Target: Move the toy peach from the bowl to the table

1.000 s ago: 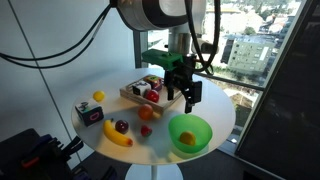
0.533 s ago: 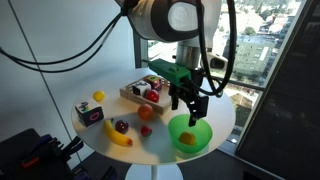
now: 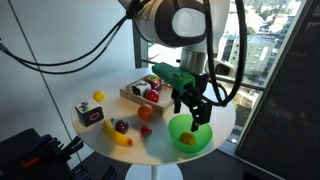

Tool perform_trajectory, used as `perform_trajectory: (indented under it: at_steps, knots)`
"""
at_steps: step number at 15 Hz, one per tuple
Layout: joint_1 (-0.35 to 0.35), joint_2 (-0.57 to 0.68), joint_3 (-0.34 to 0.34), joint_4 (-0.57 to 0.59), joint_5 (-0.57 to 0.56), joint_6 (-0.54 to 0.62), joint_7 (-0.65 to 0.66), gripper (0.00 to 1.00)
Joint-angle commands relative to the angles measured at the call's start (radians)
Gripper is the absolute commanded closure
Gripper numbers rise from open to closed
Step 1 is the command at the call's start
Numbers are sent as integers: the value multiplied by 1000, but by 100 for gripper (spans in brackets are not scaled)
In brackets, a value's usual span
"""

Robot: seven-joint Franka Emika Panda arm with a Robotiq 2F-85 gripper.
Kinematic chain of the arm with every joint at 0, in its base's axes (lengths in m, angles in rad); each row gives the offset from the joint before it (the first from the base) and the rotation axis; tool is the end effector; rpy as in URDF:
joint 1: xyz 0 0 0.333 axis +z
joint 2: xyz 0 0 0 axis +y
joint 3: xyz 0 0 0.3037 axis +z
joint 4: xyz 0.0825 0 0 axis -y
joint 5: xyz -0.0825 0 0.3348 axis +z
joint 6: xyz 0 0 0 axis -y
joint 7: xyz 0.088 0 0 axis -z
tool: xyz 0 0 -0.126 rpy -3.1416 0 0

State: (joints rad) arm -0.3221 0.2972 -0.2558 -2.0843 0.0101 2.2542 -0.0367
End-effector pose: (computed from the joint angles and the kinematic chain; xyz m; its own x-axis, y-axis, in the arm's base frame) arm 0.4453 -0.2876 0.2822 0.8488 -0.5151 -0.1195 -0.5113 -0.8571 0.0628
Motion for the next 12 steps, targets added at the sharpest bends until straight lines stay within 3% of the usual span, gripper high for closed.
perform_trajectory:
  at_steps: [1, 12]
  knots:
    - [4, 1, -4, 2, 1, -2, -1, 0]
    - [7, 15, -2, 15, 5, 13, 11, 0]
